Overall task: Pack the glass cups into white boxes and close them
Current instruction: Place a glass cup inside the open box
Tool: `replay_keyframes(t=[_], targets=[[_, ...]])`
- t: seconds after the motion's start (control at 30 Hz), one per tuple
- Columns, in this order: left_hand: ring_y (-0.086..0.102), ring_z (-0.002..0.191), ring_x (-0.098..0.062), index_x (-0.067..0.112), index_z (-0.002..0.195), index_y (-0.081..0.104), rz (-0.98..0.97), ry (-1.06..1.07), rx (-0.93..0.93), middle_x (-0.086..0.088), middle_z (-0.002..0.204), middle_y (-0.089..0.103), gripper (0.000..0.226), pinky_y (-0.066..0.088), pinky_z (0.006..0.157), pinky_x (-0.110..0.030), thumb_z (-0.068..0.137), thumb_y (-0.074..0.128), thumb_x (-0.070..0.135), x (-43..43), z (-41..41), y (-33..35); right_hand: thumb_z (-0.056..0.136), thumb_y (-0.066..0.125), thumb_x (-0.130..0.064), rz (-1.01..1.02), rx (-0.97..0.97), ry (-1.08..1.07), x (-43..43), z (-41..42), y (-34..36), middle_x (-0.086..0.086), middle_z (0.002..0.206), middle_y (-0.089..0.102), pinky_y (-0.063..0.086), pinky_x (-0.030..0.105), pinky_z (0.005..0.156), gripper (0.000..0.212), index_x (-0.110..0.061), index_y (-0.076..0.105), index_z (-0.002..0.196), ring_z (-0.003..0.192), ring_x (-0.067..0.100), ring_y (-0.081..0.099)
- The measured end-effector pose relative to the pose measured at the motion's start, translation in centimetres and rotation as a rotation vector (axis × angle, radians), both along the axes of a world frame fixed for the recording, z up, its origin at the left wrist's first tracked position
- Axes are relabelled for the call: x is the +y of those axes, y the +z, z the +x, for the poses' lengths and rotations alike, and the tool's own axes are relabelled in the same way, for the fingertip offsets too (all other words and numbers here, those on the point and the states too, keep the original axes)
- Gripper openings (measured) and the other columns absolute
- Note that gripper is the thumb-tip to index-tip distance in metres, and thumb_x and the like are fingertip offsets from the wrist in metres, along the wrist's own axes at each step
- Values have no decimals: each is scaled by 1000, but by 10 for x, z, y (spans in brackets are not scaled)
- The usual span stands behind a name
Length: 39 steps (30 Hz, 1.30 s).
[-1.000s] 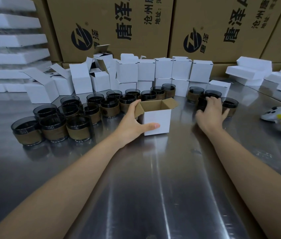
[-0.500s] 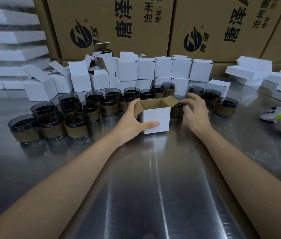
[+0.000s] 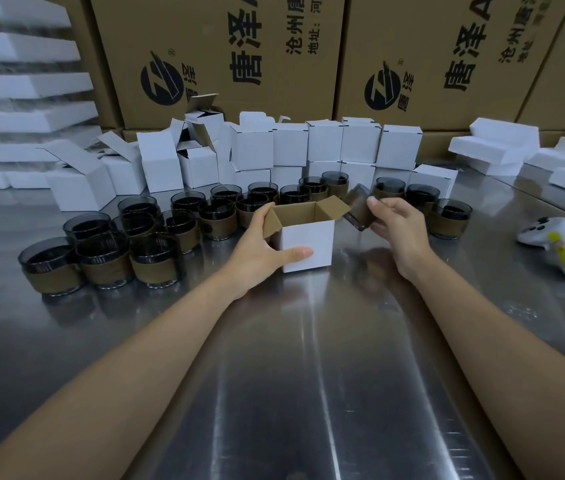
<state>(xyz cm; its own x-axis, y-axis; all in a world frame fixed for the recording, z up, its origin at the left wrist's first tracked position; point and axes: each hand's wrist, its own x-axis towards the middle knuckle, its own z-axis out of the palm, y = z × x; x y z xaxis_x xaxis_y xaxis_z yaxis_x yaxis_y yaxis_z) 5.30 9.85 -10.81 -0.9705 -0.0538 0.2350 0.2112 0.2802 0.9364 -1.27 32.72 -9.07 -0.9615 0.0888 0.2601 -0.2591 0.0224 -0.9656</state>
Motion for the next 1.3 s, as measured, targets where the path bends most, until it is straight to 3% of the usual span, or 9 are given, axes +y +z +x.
replay_keyframes(t=[0.13, 0.4, 0.5, 0.73, 0.87, 1.0, 1.13, 1.23, 1.3], targets=[[50, 112, 5, 27, 149, 25, -39, -29, -3, 20, 122, 52, 101, 39, 86, -6, 69, 87, 24, 2, 2, 1, 87, 72, -24, -190, 50, 38, -5, 10, 15, 8, 96, 69, 50, 42, 99, 10, -16, 66, 87, 98, 22, 64], [45, 124, -5, 28, 150, 19, -204, -64, 37, 12, 137, 46, 109, 33, 101, -19, 66, 88, 31, 9, 9, 2, 88, 69, -22, -93, 299, 42, -30, 45, 49, -1, 94, 68, 50, 14, 74, 7, -19, 64, 92, 85, -1, 64], [45, 124, -5, 28, 151, 19, -217, -71, 29, 13, 134, 46, 109, 34, 101, -20, 67, 88, 33, 8, 11, 4, 88, 69, -16, -12, 352, 92, -36, 56, 51, -6, 91, 66, 51, 14, 74, 7, -16, 63, 92, 82, -4, 64], [44, 127, -5, 25, 150, 23, -214, -61, 35, 12, 137, 48, 106, 36, 107, -24, 66, 88, 32, 10, 13, 5, 78, 79, -29, 341, 383, -34, -51, 62, 38, -4, 98, 64, 44, 8, 79, 16, -25, 65, 84, 91, 0, 59], [42, 123, -1, 27, 149, 22, -215, -47, 26, 17, 134, 46, 106, 34, 93, -11, 66, 88, 35, 10, 13, 5, 78, 77, -37, 582, 401, -57, -55, 61, 30, -11, 93, 59, 47, 24, 80, 18, -28, 63, 83, 88, 5, 56], [41, 122, -2, 28, 150, 20, -206, -37, 14, 18, 131, 44, 108, 33, 92, -16, 67, 87, 35, 9, 12, 5, 85, 64, -48, 844, 393, -51, -52, 56, 23, -11, 91, 62, 42, 38, 94, 25, -23, 68, 83, 105, 11, 48], [42, 123, -4, 27, 151, 19, -197, -38, 13, 12, 136, 46, 108, 33, 91, -13, 67, 87, 33, 9, 11, 5, 98, 39, -50, 1069, 446, -13, -49, 52, 13, -5, 112, 63, 33, 37, 99, 49, -15, 73, 95, 120, 15, 41], [41, 126, -5, 27, 152, 17, -195, -45, 11, 10, 139, 44, 110, 32, 95, -16, 67, 88, 33, 9, 9, 4, 101, 36, -43, 1023, 523, -38, -49, 51, 8, -3, 106, 64, 37, 37, 96, 48, -12, 72, 97, 115, 17, 47], [39, 130, -5, 26, 153, 13, -146, -39, 10, 9, 145, 40, 111, 30, 100, -17, 69, 86, 33, 7, 10, 5, 100, 36, -32, 738, 559, -53, -48, 50, 6, -1, 102, 63, 40, 30, 91, 39, -10, 68, 98, 105, 14, 52]])
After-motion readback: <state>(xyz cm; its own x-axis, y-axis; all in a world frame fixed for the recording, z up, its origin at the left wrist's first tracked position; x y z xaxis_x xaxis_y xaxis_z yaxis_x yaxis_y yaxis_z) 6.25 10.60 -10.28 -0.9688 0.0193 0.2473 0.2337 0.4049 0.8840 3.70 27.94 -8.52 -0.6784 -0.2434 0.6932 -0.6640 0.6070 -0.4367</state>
